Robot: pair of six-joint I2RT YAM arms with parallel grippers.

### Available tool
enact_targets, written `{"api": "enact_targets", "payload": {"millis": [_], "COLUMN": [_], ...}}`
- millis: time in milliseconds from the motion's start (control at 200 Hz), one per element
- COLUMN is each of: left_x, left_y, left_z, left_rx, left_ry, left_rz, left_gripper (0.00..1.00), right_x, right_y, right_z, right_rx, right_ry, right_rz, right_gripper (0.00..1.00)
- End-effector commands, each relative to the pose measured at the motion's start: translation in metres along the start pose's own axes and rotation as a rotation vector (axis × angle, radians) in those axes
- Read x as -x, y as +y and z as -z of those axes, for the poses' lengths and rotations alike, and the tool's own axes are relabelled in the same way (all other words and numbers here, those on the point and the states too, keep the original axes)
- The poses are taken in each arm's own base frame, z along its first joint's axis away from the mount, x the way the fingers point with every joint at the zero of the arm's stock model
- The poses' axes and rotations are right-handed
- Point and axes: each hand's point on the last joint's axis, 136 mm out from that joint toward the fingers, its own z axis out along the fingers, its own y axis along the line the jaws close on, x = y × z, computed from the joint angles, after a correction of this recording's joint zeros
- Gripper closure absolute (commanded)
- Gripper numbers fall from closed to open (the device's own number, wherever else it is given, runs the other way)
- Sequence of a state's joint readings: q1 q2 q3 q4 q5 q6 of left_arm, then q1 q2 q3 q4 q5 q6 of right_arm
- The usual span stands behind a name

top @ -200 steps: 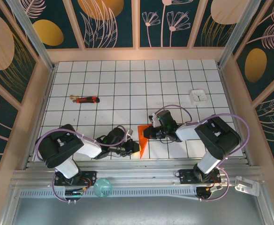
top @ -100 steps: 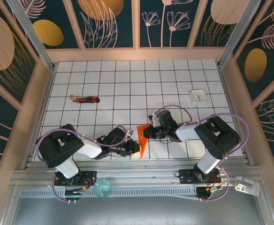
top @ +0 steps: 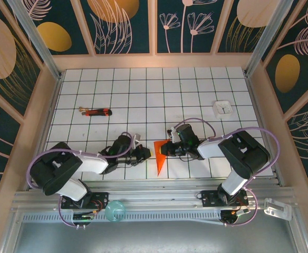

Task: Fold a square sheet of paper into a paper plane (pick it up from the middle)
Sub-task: Fold the wing for the fifth time at the center of the table.

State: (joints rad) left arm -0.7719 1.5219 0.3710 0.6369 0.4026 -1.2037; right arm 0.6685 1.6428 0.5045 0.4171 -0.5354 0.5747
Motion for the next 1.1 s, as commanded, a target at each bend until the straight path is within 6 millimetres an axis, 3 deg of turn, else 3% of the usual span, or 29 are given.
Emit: {"api": "enact_targets", "payload": {"millis": [0,185,210,340,1091], "left_x": [0.021,0.035,0.035,0.041,0.033], "left_y": [0.013,0.005,0.016,0.021,0.044], "left_z": [-0.01,-0.034,-0.039,-0.049,-0.063], "left_rx": [0.092,0.097,0.13,0.142,0.22], "left_ry": [-0.028,-0.007,0.005,0.018,0.105], "left_rz": [-0.012,-0.057,-0.052,-0.058,-0.084], "left_gripper": [0.94,0.95,0.95,0.95,1.0], "right_x": [-0.027,-0.026,-0.026,-0.026,-0.012], "right_y": [-0.032,-0.029,-0.028,-0.028,-0.011], "right_z": [-0.003,-0.002,-0.002,-0.002,-0.009], "right_rx": [-0.108,-0.102,-0.101,-0.102,-0.062], "right_ry": [0.06,0.057,0.057,0.056,0.048], "right_rz": [-0.064,-0.059,-0.056,-0.056,-0.04], "right_gripper": [1.0,1.0,1.0,1.0,1.0]}}
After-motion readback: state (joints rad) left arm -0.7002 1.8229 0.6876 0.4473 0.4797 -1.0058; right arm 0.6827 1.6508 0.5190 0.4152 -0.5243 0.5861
